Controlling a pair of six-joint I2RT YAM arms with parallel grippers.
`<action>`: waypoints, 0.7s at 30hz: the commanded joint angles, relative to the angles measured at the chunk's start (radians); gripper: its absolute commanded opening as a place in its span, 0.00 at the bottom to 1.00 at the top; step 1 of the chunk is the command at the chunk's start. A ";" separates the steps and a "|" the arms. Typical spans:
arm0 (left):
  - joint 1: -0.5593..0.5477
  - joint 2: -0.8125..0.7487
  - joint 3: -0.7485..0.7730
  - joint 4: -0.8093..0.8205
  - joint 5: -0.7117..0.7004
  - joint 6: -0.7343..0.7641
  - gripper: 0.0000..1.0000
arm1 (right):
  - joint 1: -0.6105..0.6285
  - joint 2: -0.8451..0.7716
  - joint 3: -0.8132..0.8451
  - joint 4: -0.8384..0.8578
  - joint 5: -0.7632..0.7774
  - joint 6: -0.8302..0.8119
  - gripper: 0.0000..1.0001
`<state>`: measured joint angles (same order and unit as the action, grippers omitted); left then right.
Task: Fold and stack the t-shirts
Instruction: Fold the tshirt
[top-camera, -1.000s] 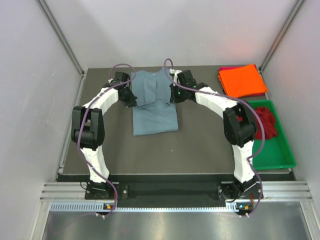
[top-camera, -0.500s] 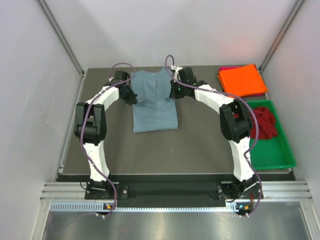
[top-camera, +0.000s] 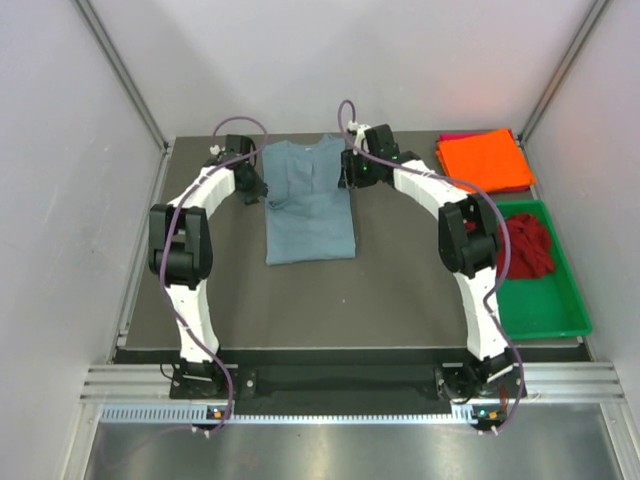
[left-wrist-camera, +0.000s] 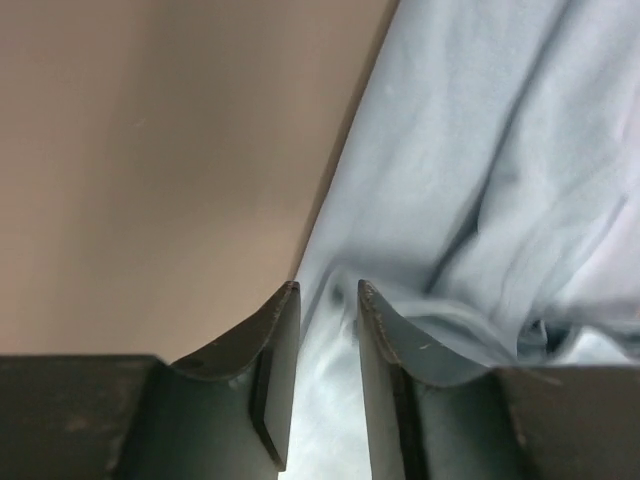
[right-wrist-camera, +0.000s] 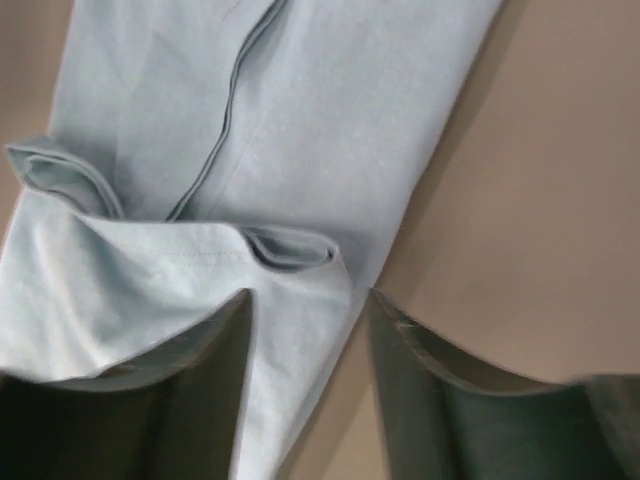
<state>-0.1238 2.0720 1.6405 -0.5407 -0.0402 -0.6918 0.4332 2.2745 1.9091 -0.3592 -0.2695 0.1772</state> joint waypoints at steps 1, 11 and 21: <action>-0.002 -0.188 -0.101 -0.015 0.011 0.078 0.36 | -0.028 -0.147 -0.072 -0.030 -0.063 0.014 0.53; -0.013 -0.412 -0.467 0.047 0.253 0.159 0.40 | -0.025 -0.411 -0.493 0.069 -0.215 0.038 0.63; -0.020 -0.400 -0.596 0.103 0.267 0.163 0.40 | -0.019 -0.334 -0.628 0.190 -0.359 0.021 0.58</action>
<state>-0.1383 1.6779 1.0588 -0.5056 0.2104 -0.5491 0.4095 1.9263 1.3003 -0.2832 -0.5457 0.2104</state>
